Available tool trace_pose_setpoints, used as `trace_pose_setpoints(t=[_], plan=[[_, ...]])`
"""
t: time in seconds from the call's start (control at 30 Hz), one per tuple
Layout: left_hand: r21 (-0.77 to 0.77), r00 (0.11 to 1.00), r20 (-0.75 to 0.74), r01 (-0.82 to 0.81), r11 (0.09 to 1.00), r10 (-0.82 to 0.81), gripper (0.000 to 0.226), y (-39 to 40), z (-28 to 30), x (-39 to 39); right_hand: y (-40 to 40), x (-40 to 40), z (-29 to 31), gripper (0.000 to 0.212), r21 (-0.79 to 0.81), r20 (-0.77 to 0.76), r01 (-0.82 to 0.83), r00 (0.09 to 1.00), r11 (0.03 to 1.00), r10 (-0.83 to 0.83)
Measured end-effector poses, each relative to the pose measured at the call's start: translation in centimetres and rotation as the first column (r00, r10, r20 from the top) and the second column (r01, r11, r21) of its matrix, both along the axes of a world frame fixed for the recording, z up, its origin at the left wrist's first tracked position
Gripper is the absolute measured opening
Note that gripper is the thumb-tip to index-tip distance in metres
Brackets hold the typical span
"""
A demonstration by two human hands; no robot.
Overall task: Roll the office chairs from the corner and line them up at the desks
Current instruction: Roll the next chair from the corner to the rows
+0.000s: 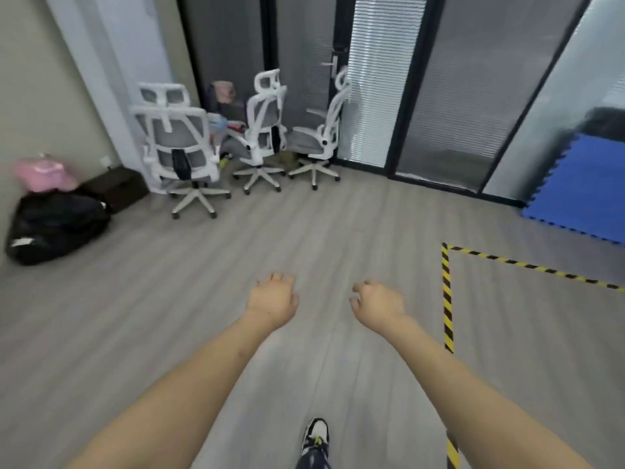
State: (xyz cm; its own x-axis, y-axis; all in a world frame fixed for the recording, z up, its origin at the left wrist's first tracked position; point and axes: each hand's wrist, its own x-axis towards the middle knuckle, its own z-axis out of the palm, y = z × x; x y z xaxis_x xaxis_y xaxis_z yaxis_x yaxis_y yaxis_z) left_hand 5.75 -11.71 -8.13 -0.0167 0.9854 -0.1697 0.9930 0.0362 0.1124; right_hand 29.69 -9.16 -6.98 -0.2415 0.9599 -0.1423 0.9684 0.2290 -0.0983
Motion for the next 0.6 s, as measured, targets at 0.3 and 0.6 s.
trace_pose_setpoints(t=[0.3, 0.6], plan=[[0.033, 0.958, -0.017, -0.284, 0.958, 0.285, 0.054, 16.2, 3.1, -14.3, 22.6, -15.3, 2.2, 0.041, 0.049, -0.086, -0.241, 0.966, 0.969, 0.244], [0.043, 0.896, 0.009, -0.443, 0.895, 0.443, 0.054, 27.9, 3.1, -28.1, 38.7, -32.3, 2.0, 0.04, 0.054, -0.1, -0.432, 0.895, 0.9, 0.435]])
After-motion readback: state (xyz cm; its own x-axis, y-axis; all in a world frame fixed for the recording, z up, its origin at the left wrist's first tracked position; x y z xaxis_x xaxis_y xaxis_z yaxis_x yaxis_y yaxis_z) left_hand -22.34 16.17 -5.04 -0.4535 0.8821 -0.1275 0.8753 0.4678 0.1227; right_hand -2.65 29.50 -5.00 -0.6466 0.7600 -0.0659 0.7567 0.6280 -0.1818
